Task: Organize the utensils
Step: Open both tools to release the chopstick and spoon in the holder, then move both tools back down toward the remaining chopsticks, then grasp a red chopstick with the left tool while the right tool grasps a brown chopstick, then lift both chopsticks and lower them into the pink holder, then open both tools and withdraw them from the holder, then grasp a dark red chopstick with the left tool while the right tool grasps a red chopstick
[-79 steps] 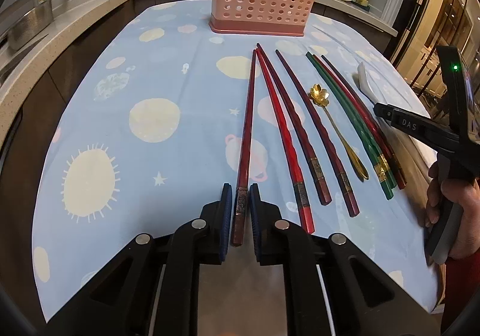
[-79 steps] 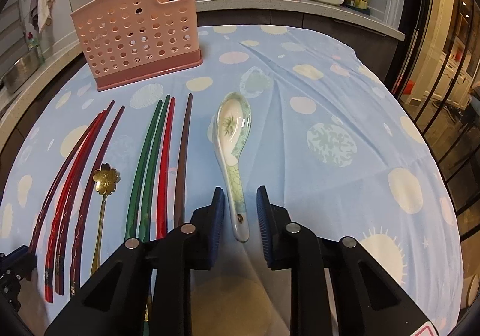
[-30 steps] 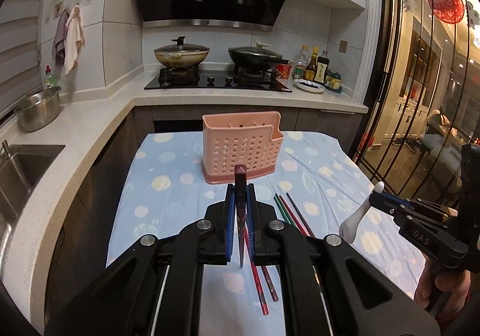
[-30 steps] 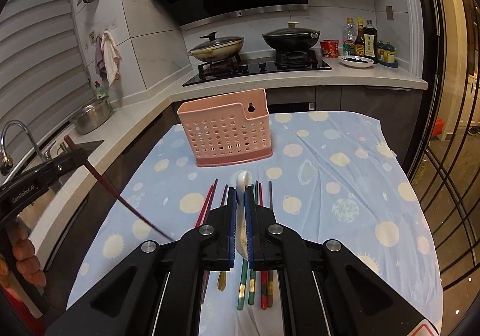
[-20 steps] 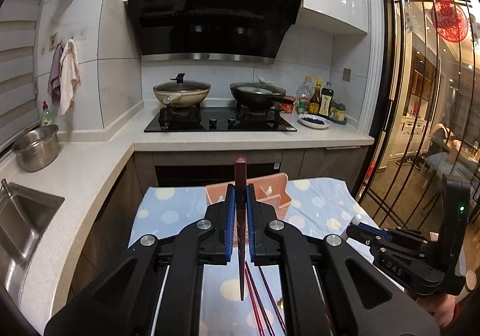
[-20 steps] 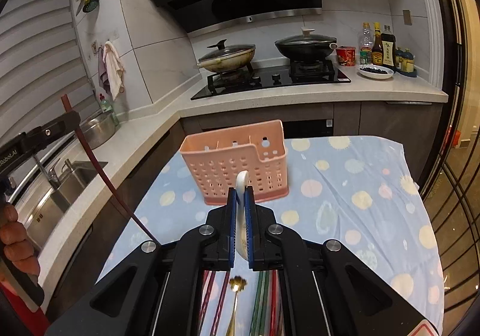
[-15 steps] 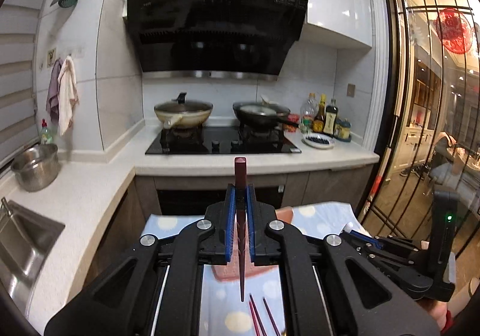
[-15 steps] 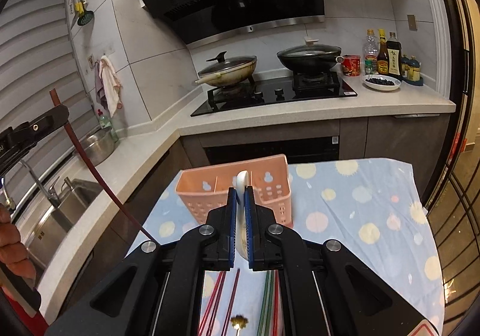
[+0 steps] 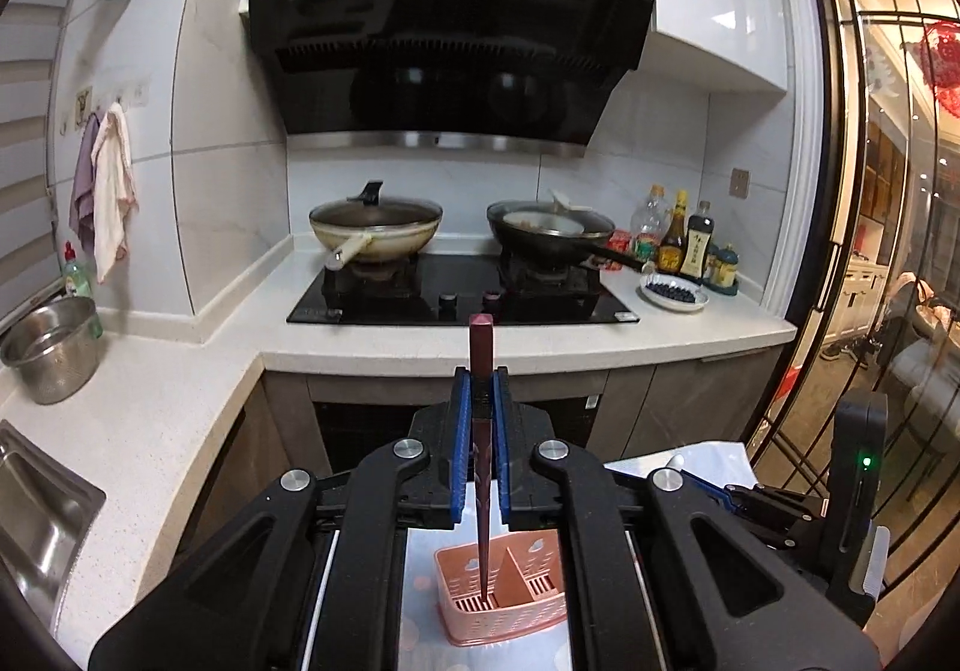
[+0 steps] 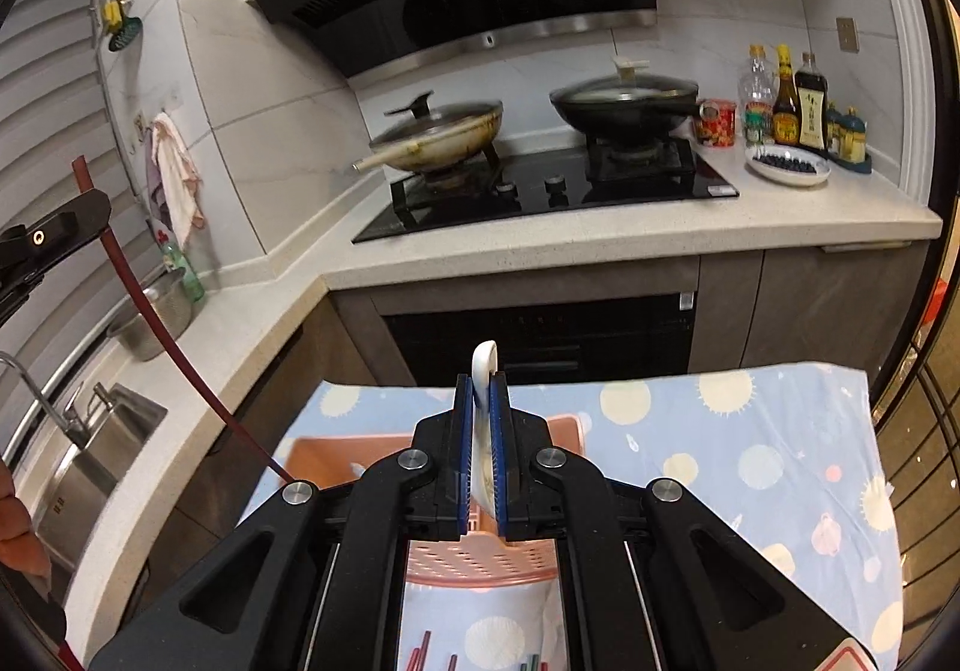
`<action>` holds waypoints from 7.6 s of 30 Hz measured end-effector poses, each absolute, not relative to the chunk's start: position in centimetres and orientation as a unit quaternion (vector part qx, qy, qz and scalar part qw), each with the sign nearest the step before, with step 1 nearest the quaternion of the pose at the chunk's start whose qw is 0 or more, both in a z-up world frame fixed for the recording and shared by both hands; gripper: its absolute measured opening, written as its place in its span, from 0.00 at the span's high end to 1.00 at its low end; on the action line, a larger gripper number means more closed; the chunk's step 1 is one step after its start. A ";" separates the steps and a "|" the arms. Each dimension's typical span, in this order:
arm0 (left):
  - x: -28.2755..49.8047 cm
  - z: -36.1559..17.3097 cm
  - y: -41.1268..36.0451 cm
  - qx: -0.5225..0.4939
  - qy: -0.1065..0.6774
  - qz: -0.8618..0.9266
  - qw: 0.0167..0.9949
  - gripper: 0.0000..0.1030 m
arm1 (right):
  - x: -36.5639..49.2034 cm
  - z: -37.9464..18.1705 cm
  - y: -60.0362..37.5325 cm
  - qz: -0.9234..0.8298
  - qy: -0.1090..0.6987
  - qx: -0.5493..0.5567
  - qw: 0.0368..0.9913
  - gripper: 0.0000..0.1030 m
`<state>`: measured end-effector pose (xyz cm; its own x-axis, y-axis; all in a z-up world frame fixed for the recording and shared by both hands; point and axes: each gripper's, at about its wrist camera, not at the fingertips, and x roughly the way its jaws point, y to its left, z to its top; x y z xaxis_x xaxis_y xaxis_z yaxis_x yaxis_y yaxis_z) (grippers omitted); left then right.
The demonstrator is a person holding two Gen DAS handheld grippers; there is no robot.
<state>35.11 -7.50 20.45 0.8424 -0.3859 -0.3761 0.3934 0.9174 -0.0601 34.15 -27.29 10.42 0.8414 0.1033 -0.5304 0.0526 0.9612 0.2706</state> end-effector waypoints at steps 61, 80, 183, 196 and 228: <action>13.0 -5.2 -2.5 0.062 0.428 -0.177 0.884 0.29 | 7.2 -6.8 -23.4 -0.075 0.398 0.098 0.909 0.56; 13.6 -7.4 -3.4 0.069 0.452 -0.188 0.869 0.46 | 9.0 -9.0 -23.5 -0.067 0.429 0.097 0.895 0.87; 37.8 15.5 -9.5 0.037 0.264 -0.201 0.943 0.93 | 34.3 12.6 -29.2 -0.045 0.220 0.085 0.971 0.93; 35.2 15.1 -8.0 0.034 0.246 -0.152 0.957 0.38 | 30.5 12.4 -28.9 -0.054 0.211 0.068 0.974 0.70; 14.6 3.7 -0.6 0.046 0.336 -0.179 0.924 0.18 | 5.4 -0.3 -22.1 -0.045 0.338 0.095 0.935 0.60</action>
